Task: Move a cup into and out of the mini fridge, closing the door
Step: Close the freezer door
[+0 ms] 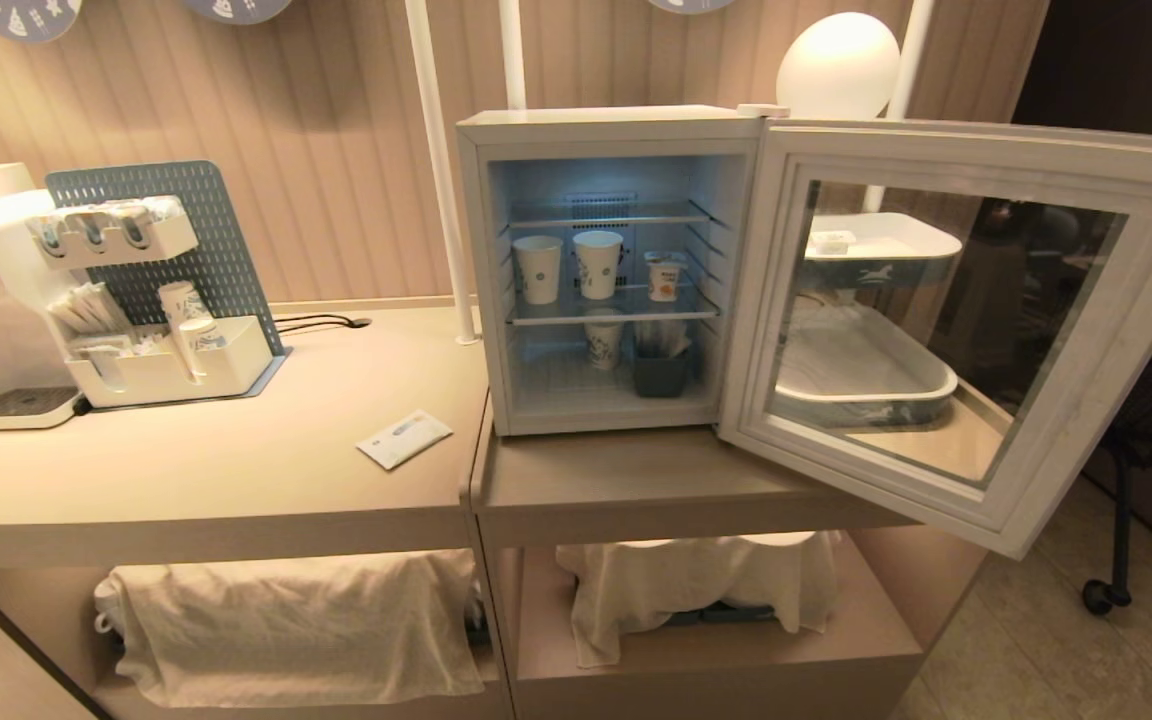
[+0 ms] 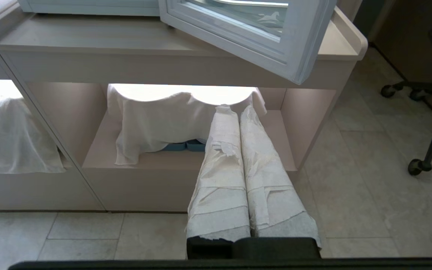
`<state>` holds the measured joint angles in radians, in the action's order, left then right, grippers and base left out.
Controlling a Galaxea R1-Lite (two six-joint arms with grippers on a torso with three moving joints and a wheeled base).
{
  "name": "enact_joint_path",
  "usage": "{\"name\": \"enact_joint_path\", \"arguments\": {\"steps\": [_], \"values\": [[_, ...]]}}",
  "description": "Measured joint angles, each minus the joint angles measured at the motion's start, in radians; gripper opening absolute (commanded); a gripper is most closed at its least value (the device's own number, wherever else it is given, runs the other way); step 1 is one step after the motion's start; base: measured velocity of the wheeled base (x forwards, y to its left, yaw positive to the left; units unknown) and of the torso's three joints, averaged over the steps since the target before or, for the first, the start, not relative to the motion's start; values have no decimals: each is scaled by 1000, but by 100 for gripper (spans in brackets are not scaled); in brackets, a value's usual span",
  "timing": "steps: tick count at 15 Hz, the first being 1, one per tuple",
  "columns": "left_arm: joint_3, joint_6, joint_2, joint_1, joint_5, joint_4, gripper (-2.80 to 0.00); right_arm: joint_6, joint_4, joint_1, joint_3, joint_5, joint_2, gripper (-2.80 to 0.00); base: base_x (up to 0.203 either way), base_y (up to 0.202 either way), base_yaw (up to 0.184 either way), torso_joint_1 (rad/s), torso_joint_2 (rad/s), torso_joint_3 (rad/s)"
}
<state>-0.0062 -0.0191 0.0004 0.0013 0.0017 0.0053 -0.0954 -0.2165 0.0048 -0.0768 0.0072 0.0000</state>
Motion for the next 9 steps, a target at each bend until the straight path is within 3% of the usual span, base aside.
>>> {"name": "enact_joint_path", "arguments": {"steps": [9], "values": [[0,-1,0,0,0,0,-280,-9,1,1,0,4,0,-280,0,0,0,0,0,0]]}}
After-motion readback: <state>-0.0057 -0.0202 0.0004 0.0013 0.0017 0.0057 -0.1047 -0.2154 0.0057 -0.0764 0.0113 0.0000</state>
